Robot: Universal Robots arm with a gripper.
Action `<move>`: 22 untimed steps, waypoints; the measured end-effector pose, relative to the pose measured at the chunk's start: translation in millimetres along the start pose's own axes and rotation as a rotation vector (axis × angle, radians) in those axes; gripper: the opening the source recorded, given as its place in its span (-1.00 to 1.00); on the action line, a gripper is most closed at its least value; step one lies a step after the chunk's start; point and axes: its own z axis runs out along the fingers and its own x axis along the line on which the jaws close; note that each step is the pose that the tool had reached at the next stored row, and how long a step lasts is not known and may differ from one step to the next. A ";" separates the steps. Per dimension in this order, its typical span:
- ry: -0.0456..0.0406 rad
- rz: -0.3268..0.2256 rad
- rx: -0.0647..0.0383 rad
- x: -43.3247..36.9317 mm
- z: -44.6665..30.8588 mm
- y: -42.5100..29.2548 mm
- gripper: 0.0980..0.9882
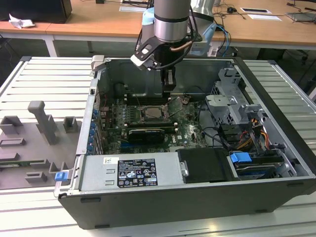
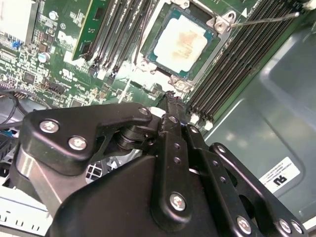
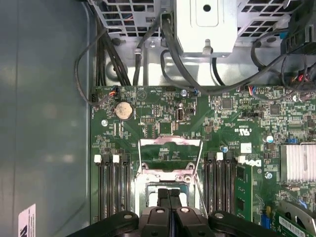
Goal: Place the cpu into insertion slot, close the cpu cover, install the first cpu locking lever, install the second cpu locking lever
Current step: 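Close the cpu cover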
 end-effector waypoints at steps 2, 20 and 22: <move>0.0000 0.000 0.000 0.2 0.3 5.5 -0.98; -0.0001 0.000 0.004 2.8 2.5 46.8 -0.98; 0.0000 0.000 0.004 2.9 3.0 48.4 -0.98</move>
